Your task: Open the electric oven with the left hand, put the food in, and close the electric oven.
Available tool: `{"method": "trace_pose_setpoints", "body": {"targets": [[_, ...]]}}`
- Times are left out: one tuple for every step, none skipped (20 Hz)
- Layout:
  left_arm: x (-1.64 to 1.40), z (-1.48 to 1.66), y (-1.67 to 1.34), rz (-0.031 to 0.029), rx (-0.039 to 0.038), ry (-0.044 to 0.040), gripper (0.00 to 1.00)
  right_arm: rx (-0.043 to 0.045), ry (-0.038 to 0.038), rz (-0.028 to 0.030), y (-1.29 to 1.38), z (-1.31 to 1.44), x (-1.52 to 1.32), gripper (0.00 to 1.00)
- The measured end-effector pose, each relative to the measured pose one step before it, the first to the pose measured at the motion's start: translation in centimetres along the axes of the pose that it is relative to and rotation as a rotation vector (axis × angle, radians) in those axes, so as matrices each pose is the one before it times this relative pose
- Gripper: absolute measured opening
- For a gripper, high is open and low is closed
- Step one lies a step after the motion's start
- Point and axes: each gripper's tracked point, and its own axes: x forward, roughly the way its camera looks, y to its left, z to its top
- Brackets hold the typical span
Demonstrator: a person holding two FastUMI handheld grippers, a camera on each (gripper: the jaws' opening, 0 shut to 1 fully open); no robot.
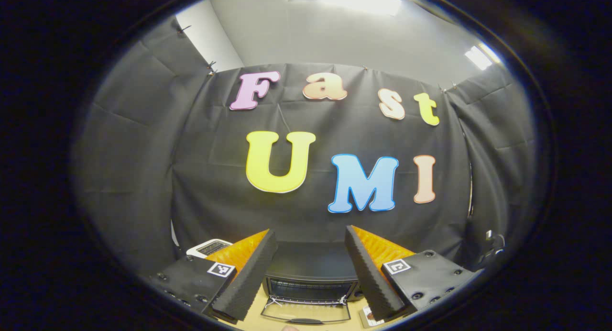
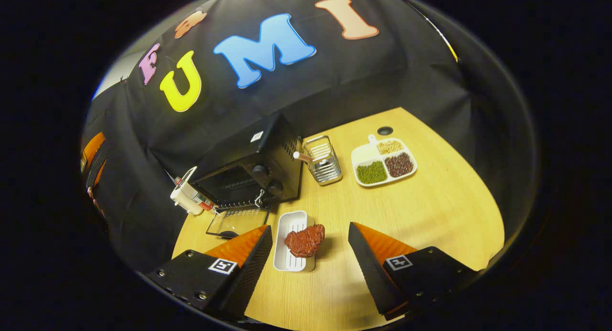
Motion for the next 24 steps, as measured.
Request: {"method": "trace_pose_setpoints", "body": {"targets": [[-0.833,-0.309,0.464,0.02369,0.00291,0.00770,1.00,0.02559,0.02011,0.00220,-0.288,-0.661,0.914,0.96],[-0.554,-0.397,0.210,0.00992,-0.00316,0.01206,1.00,0.02046,0.01986,-0.00065,-0.388,-0.550,0.973,0.96],[-0.545,-0.396,0.219,0.01072,-0.00356,0.00736,1.00,0.01564,0.01765,0.00110,-0.521,-0.694,0.687,0.96],[-0.426,-0.399,0.367,0.01498,-0.00072,0.00786,1.00,0.01672,0.02101,0.00105,-0.472,-0.550,0.849,0.96],[-0.370,-0.229,0.230,0.01165,0.00161,0.00481,1.00,0.01837,0.01751,0.00705,-0.200,-0.473,0.772,0.96],[-0.371,-0.034,0.153,0.01233,0.00411,0.00622,1.00,0.01859,0.01730,0.00999,-0.135,-0.335,0.880,0.95],[-0.385,-0.139,0.111,0.01222,0.00488,0.00472,1.00,0.02315,0.01591,0.02028,0.185,-0.391,0.564,0.95],[-0.422,0.007,0.144,0.01084,0.00165,0.00407,1.00,0.02390,0.01436,0.02546,0.401,-0.143,0.721,0.95],[-0.339,-0.065,0.037,0.00801,0.00167,0.00126,1.00,0.01432,0.00864,0.02734,0.300,-0.151,0.583,0.96],[-0.291,0.038,-0.016,0.00690,0.00306,0.00145,1.00,0.00937,0.01075,0.00374,-0.167,-0.267,0.978,0.92],[-0.334,-0.300,-0.022,0.00675,0.00296,0.00666,1.00,0.01279,0.01432,0.01610,0.131,-0.198,0.238,0.87],[-0.268,-0.118,-0.101,0.00533,0.00108,0.00623,1.00,0.01252,0.00583,0.01631,0.197,0.066,0.243,0.85],[-0.116,-0.248,-0.201,0.00365,-0.00326,0.00779,1.00,0.01464,0.00221,0.01584,0.249,-0.204,0.534,0.82],[-0.233,-0.293,-0.214,0.00140,-0.01015,0.00830,1.00,0.01477,-0.01633,0.04321,0.699,0.301,0.291,0.70],[-0.254,-0.167,-0.409,-0.00753,-0.01026,0.00661,1.00,0.00316,-0.01457,-0.01882,-0.451,0.347,0.349,0.64],[-0.235,-0.278,-0.542,-0.00411,-0.00307,0.00555,1.00,0.01557,-0.00428,0.02584,-0.046,0.253,-0.301,0.44],[-0.144,-0.120,-0.163,-0.00067,0.00626,0.00195,1.00,0.02394,0.01301,0.03736,0.707,-0.120,0.346,0.24],[-0.106,-0.321,-0.321,-0.00341,0.00702,0.00414,1.00,0.04216,0.00806,0.01296,0.115,-1.327,1.682,0.20],[-0.097,-0.256,-0.436,-0.00667,0.00512,0.00652,1.00,0.02236,0.00772,0.00167,0.052,1.271,-2.163,0.12],[-0.132,-0.178,-0.351,-0.00456,0.00651,0.00543,1.00,0.02352,0.00748,0.01957,0.241,0.066,-0.065,0.12],[-0.070,-0.106,-0.133,-0.00113,0.00769,0.00456,1.00,0.01367,0.00658,0.01300,0.231,-0.022,0.147,0.12],[-0.095,-0.064,-0.170,0.00017,0.00734,0.00455,1.00,0.00340,0.00250,0.01125,0.176,0.025,0.002,0.12],[-0.105,-0.164,-0.134,-0.00132,0.00383,0.00440,1.00,-0.00056,0.00301,0.01438,0.413,-0.082,-0.052,0.12],[-0.047,0.100,-0.220,-0.00327,0.00153,-0.00178,1.00,0.00241,0.00478,0.01888,0.509,-0.024,-0.282,0.12]]}}
